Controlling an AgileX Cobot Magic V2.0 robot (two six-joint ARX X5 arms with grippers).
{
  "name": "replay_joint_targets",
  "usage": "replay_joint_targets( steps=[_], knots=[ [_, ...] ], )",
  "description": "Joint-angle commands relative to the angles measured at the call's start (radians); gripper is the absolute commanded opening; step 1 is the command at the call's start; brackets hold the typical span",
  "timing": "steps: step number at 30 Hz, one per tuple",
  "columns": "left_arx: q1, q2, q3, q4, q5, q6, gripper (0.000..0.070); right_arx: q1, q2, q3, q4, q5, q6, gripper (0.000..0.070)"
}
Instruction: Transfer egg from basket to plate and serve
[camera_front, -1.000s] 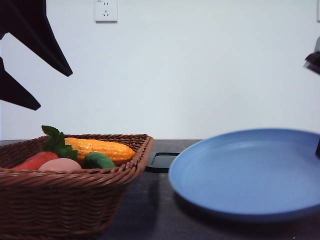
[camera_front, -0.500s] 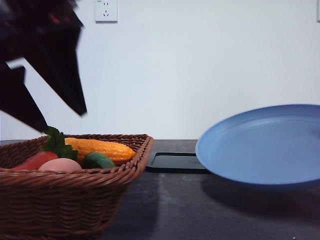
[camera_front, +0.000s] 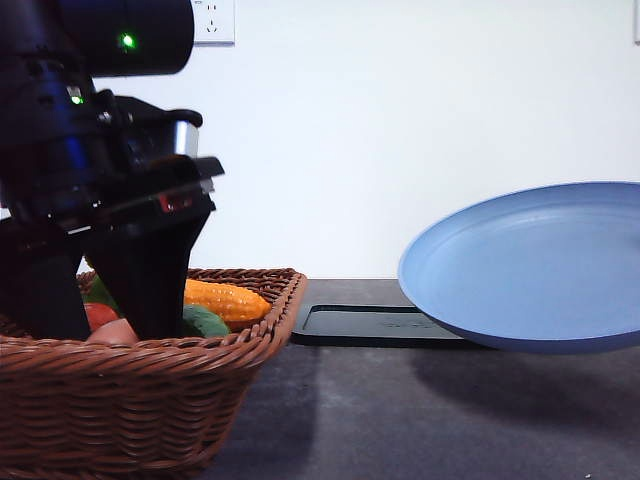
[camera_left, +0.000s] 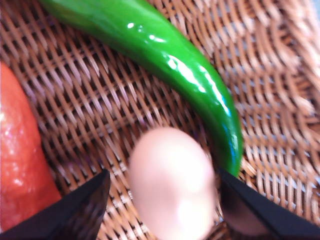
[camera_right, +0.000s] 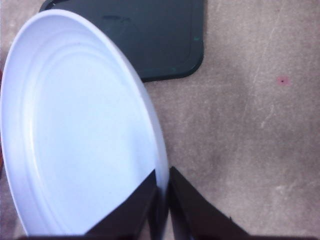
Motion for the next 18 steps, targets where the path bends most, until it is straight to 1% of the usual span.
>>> replay_joint_targets(
  steps=[1, 7, 9, 11, 13, 15, 18],
  knots=[
    [-0.011, 0.019, 0.015, 0.010, -0.002, 0.007, 0.0431, 0.000, 0.000, 0.004, 0.010, -0.006, 0.013, 0.0000],
    [-0.015, 0.020, 0.015, 0.011, -0.002, 0.007, 0.0422, 0.000, -0.004, 0.004, 0.011, -0.006, 0.013, 0.0000],
    [-0.015, 0.020, 0.015, 0.010, -0.002, 0.007, 0.0403, 0.000, -0.004, 0.004, 0.011, -0.006, 0.013, 0.0000],
    [-0.015, 0.020, 0.015, 0.007, -0.002, 0.007, 0.0349, 0.000, -0.004, 0.004, 0.011, -0.006, 0.014, 0.0000],
    [-0.015, 0.020, 0.015, 0.002, -0.002, 0.008, 0.0276, 0.000, -0.004, 0.004, 0.013, -0.006, 0.014, 0.0000],
    [-0.015, 0.020, 0.015, 0.001, -0.002, 0.020, 0.0223, 0.000, -0.004, 0.004, 0.016, -0.006, 0.014, 0.0000],
    [-0.015, 0.020, 0.015, 0.005, -0.002, 0.033, 0.0183, 0.000, -0.004, 0.004, 0.018, -0.008, 0.014, 0.0000]
  ],
)
